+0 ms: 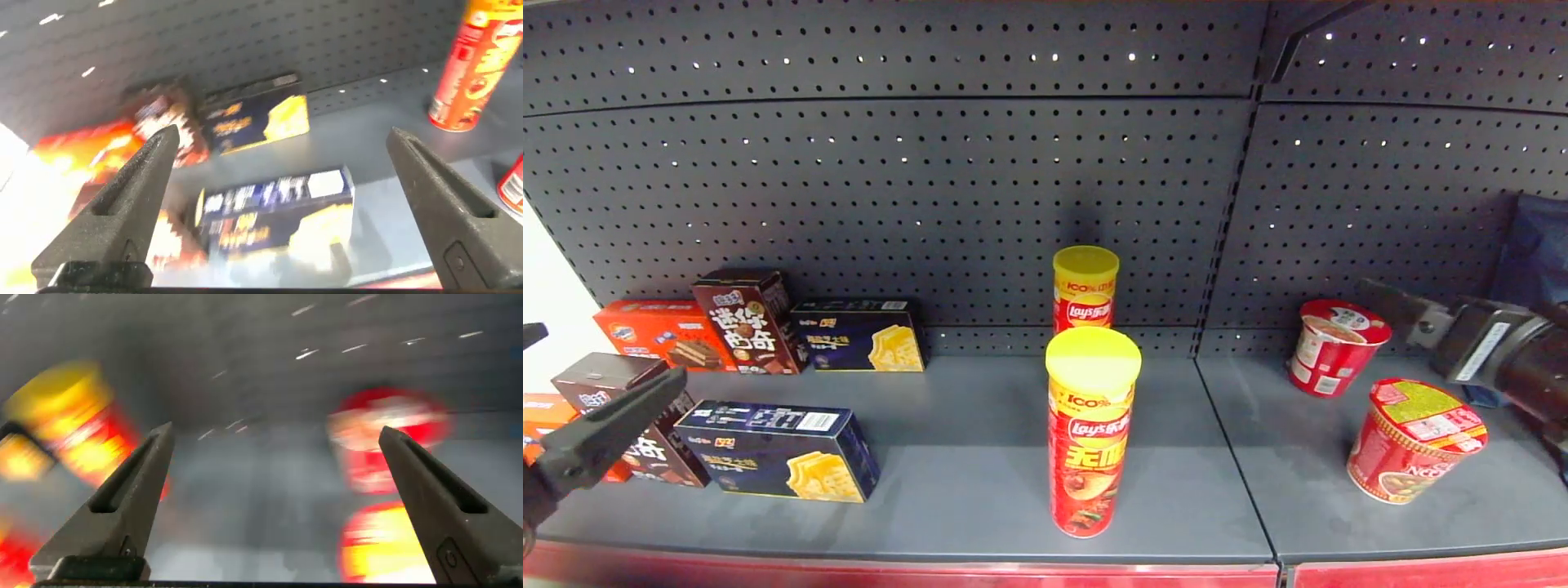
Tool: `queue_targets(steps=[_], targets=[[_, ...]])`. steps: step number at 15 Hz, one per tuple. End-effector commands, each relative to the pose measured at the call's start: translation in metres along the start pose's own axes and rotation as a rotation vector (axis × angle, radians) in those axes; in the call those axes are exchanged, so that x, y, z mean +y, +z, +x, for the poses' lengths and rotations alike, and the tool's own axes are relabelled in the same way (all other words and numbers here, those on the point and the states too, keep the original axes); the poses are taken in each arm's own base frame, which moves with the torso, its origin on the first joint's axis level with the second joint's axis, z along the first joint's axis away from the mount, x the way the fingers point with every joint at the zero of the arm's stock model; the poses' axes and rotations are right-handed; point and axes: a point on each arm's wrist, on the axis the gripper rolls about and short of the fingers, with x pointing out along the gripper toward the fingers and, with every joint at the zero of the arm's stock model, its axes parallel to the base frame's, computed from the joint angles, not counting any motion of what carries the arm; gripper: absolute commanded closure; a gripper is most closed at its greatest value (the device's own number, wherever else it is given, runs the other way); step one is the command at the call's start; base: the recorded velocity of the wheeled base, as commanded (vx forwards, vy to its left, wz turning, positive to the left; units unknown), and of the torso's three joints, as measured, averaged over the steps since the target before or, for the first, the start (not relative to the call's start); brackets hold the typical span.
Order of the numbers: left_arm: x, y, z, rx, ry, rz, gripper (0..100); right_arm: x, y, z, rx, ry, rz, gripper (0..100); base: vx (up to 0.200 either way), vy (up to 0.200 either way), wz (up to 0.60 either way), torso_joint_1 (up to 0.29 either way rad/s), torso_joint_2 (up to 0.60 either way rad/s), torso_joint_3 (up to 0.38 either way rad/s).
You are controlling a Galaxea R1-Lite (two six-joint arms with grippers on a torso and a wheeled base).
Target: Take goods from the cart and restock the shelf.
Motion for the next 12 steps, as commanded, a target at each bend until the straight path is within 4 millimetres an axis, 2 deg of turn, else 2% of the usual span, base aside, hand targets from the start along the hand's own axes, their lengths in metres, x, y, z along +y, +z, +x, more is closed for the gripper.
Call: queue_targets(steps=[1,3,5,6,7,10,12], targets=[[-0.003,-0.032,-0.042,-0.032,0.109,-0.020,0,-0.032,0.013,-0.032,-0.110,-0.121,0.025,0,0.000,0.000,0.00,0.000,0.00,0.000],[-0.006,-0.047,-0.061,-0.067,0.174,-0.020,0,-0.052,0.003,-0.055,-0.138,-0.215,0.022,0,0.000,0.000,0.00,0.000,0.00,0.000],[-0.005,-0.050,-0.066,-0.076,0.219,-0.022,0,-0.061,-0.006,-0.069,-0.148,-0.266,0.019,0,0.000,0.000,0.00,0.000,0.00,0.000],[-0.005,-0.050,-0.067,-0.077,0.252,-0.024,0,-0.068,-0.017,-0.085,-0.158,-0.307,0.017,0,0.000,0.000,0.00,0.000,0.00,0.000],[-0.005,-0.051,-0.068,-0.080,0.257,-0.026,0,-0.071,-0.021,-0.091,-0.164,-0.320,0.017,0,0.000,0.000,0.00,0.000,0.00,0.000],[-0.010,-0.079,-0.080,-0.059,0.266,-0.029,0,-0.078,-0.044,-0.121,-0.187,-0.348,0.005,0,0.000,0.000,0.00,0.000,0.00,0.000],[-0.014,-0.097,-0.100,-0.026,0.273,-0.036,0,-0.082,-0.057,-0.142,-0.162,-0.399,-0.030,0,0.000,0.000,0.00,0.000,0.00,0.000]])
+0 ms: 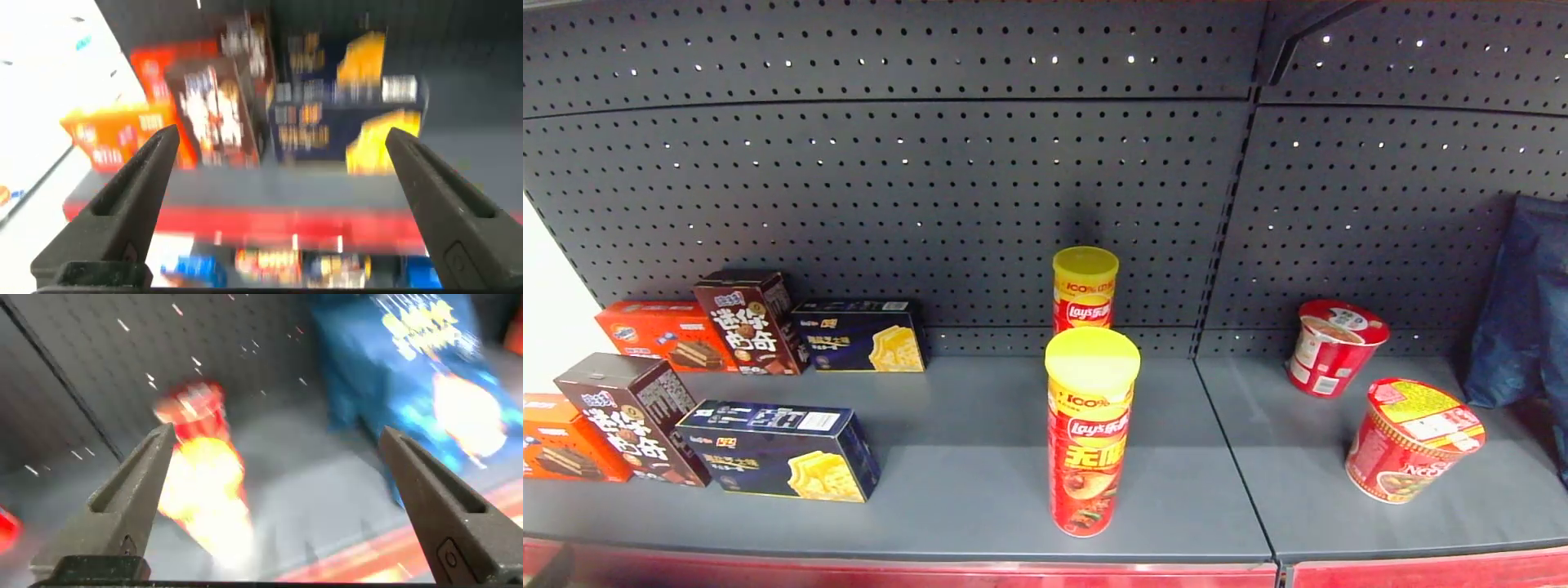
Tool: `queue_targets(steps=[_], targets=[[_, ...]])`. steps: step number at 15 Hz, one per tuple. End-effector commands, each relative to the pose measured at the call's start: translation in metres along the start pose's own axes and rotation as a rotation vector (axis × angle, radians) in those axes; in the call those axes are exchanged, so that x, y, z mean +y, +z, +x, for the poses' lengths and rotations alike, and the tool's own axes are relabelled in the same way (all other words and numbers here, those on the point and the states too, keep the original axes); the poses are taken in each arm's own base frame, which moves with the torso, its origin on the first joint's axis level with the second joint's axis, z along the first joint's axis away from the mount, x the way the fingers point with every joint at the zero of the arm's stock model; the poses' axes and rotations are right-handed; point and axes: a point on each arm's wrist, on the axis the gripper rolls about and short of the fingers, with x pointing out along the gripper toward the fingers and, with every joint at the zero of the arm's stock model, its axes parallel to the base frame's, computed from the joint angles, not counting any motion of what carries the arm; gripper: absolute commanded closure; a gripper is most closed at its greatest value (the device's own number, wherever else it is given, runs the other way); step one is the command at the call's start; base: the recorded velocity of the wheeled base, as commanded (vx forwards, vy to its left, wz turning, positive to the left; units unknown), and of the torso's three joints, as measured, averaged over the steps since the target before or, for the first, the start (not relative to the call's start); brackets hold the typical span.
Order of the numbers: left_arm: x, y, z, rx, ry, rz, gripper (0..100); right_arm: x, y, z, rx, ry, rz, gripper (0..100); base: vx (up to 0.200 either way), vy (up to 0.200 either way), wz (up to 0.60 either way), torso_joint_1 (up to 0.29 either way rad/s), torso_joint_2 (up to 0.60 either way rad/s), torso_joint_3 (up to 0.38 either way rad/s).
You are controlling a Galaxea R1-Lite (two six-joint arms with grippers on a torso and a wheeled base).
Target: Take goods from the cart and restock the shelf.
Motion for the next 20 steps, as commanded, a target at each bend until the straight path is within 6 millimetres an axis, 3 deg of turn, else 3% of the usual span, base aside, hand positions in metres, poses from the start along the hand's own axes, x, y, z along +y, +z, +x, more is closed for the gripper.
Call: queue_targets(steps=[1,3,5,7,9,15,18,20], targets=[[0.002,-0.021,-0.026,-0.017,0.016,-0.011,0,-0.018,-0.014,-0.033,-0.022,-0.069,-0.034,0,0.000,0.000,0.00,0.000,0.00,0.000],[0.001,-0.046,-0.040,0.008,0.011,-0.010,0,-0.032,-0.037,-0.064,0.027,-0.198,-0.156,0,0.000,0.000,0.00,0.000,0.00,0.000],[0.000,-0.050,-0.039,0.001,0.006,-0.043,0,-0.039,-0.059,-0.080,0.068,-0.225,-0.160,0,0.000,0.000,0.00,0.000,0.00,0.000],[-0.006,-0.072,-0.031,0.059,-0.094,-0.057,0,-0.036,-0.064,-0.077,0.075,-0.065,-0.143,0,0.000,0.000,0.00,0.000,0.00,0.000],[-0.009,-0.070,-0.030,0.002,-0.195,-0.083,0,-0.033,-0.078,-0.073,0.071,0.110,-0.220,0,0.000,0.000,0.00,0.000,0.00,0.000],[-0.011,-0.078,-0.028,0.010,-0.188,-0.095,0,-0.032,-0.081,-0.073,0.099,0.217,-0.340,0,0.000,0.000,0.00,0.000,0.00,0.000],[-0.010,-0.079,-0.032,-0.036,-0.156,-0.101,0,-0.027,-0.083,-0.075,0.118,0.443,-0.349,0,0.000,0.000,0.00,0.000,0.00,0.000],[-0.010,-0.079,-0.032,-0.035,-0.141,-0.101,0,-0.029,-0.082,-0.076,0.159,0.332,-0.294,0,0.000,0.000,0.00,0.000,0.00,0.000]])
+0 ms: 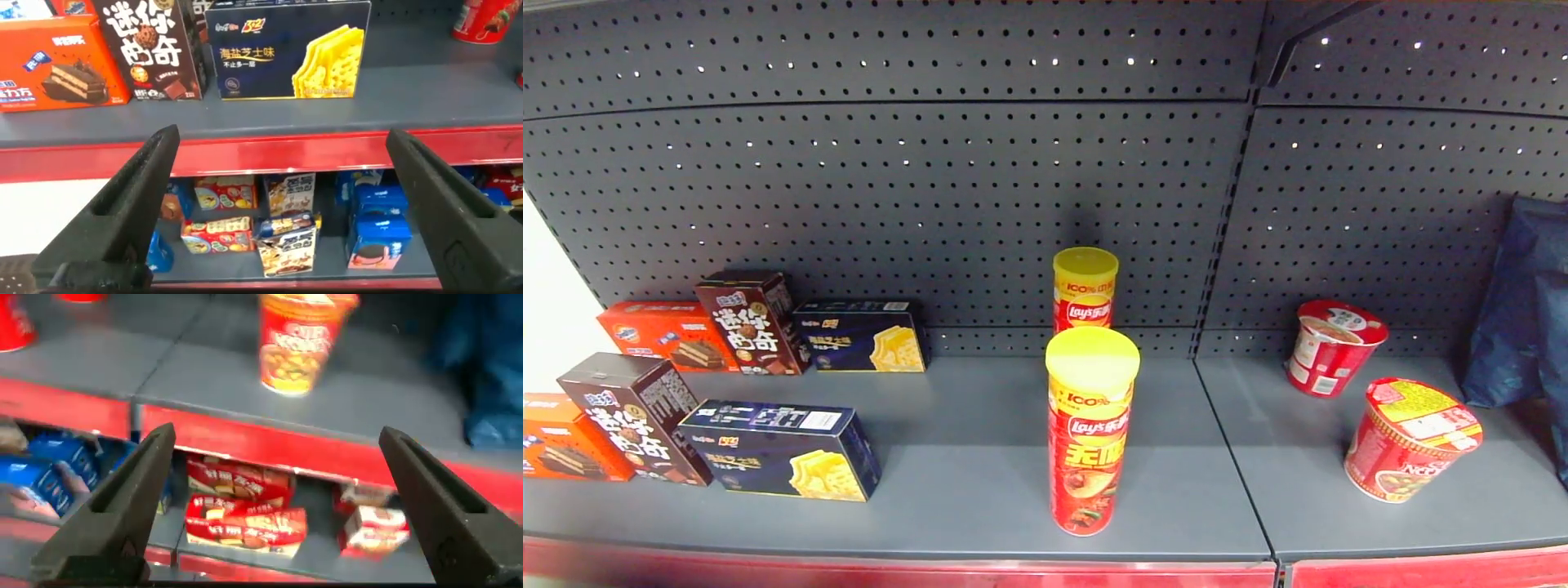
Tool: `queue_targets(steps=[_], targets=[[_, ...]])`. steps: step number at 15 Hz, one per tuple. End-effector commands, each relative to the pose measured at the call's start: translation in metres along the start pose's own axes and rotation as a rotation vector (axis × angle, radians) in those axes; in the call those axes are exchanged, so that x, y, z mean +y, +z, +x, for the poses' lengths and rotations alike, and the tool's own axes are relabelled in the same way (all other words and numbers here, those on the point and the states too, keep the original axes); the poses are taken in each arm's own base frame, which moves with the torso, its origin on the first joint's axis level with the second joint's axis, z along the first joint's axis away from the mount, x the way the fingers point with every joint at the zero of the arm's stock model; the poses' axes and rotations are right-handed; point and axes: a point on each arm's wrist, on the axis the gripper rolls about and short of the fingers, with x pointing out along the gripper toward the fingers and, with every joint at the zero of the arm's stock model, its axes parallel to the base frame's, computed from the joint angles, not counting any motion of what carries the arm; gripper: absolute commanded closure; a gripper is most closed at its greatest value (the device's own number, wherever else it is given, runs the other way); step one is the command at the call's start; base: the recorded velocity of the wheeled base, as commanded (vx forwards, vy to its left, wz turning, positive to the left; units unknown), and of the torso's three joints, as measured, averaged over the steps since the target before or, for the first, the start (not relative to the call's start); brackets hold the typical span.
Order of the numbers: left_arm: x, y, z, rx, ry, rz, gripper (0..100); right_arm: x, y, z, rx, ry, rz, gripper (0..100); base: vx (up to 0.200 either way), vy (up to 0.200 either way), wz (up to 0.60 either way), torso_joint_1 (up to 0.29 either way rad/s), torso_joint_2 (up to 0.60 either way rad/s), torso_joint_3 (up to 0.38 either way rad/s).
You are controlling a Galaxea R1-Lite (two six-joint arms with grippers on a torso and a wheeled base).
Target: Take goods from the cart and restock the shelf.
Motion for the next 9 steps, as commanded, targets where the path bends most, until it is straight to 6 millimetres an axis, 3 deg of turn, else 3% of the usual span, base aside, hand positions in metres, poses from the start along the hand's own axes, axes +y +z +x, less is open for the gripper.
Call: queue_targets(steps=[1,2,5,7,9], targets=[[-0.0001,-0.0002,-0.0005,-0.007,-0.004,0.002,0,-0.0030,0.0019,-0.0001,0.011,-0.130,0.065,0,0.000,0.000,0.00,0.000,0.00,0.000],[-0.0002,-0.0002,-0.0005,-0.007,-0.005,0.002,0,-0.0044,0.0027,0.0006,-0.022,-0.178,0.140,0,0.000,0.000,0.00,0.000,0.00,0.000],[-0.0004,-0.0002,-0.0005,-0.007,-0.013,0.002,0,-0.0008,0.0024,0.0014,-0.038,-0.018,0.149,0,0.000,0.000,0.00,0.000,0.00,0.000],[-0.0004,-0.0002,-0.0005,-0.008,-0.016,0.003,0,-0.0016,0.0020,0.0014,-0.033,-0.054,0.141,0,0.000,0.000,0.00,0.000,0.00,0.000],[-0.0006,-0.0002,-0.0005,-0.008,-0.023,0.006,0,-0.0021,0.0021,0.0014,-0.033,-0.076,0.150,0,-0.200,0.000,0.00,0.005,0.01,0.005]])
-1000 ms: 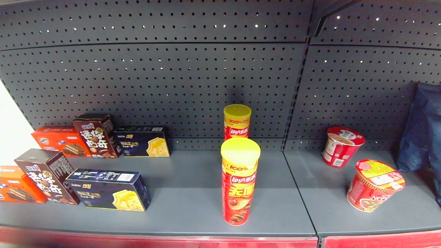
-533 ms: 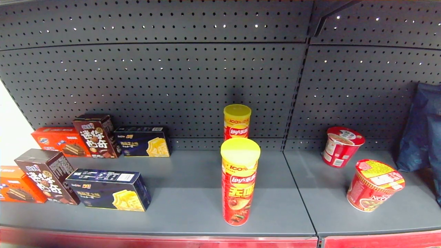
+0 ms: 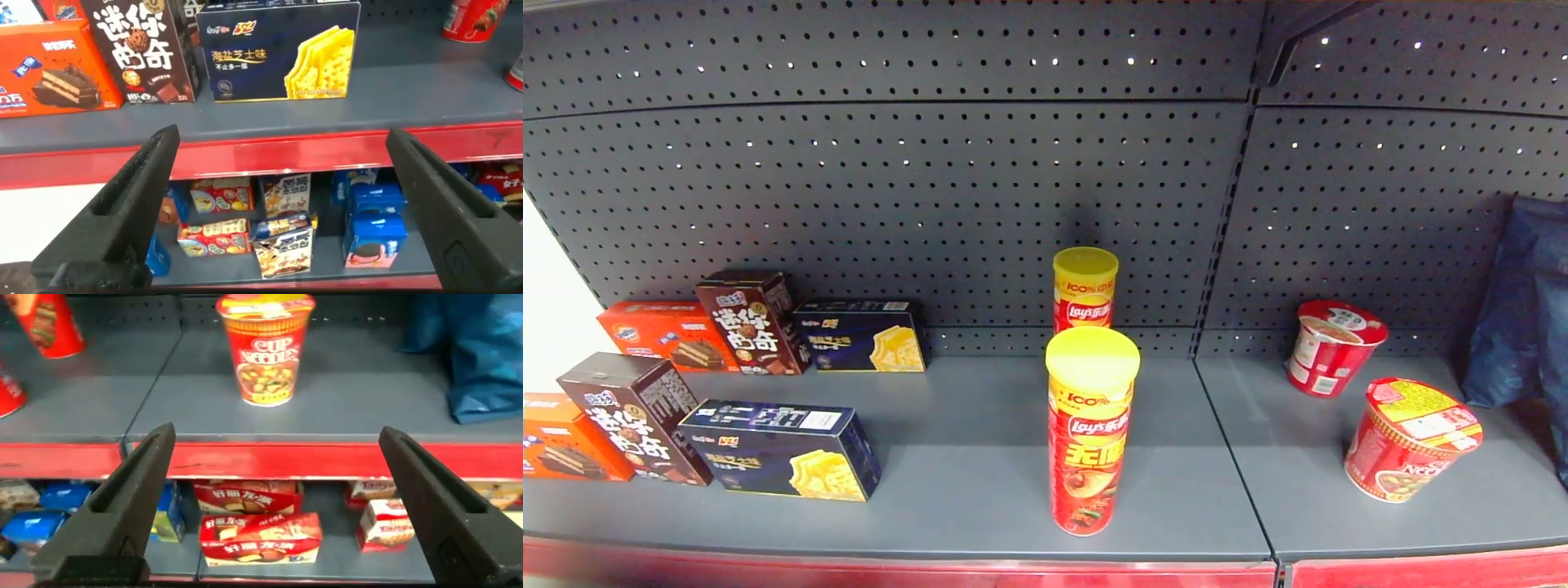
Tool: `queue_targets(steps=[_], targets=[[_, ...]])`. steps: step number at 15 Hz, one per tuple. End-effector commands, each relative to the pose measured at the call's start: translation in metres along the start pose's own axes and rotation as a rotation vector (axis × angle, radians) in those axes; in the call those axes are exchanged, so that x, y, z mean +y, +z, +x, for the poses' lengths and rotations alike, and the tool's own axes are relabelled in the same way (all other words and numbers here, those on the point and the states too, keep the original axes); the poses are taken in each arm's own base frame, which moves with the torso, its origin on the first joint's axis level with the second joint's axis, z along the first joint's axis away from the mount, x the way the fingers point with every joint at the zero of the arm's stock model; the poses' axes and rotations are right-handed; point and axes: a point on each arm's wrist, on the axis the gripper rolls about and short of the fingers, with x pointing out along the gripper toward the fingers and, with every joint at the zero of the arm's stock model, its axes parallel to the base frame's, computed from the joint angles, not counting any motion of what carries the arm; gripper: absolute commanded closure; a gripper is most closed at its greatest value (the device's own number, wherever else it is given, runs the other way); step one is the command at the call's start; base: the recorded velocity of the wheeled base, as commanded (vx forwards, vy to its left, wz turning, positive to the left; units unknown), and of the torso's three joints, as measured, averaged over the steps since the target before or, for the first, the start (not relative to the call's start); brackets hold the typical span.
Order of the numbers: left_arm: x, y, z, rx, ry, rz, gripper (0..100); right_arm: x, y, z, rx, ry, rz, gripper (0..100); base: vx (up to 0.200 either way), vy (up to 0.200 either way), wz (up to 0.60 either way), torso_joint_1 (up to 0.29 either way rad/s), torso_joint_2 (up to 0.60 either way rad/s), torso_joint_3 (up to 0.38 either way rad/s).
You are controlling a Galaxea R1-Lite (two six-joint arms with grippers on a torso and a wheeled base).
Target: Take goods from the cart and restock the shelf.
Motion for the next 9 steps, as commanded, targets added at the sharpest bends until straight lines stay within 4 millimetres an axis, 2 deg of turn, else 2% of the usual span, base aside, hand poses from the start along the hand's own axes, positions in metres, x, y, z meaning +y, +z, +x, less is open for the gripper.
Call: queue_targets(steps=[1,6,9], targets=[[0.0000,0.0000,0.0000,0.000,0.002,-0.004,0,-0.0002,-0.0002,0.0006,0.006,-0.005,0.003,0,0.000,0.000,0.00,0.000,0.00,0.000],[0.0001,0.0000,0.0000,0.000,0.005,-0.009,0,0.0000,-0.0003,0.0006,0.008,0.001,0.002,0,0.000,0.000,0.00,0.000,0.00,0.000],[0.0001,0.0000,0.0000,0.000,0.006,-0.019,0,0.0000,-0.0003,0.0006,0.008,0.001,0.002,0,0.200,0.000,0.00,-0.002,0.00,0.005]])
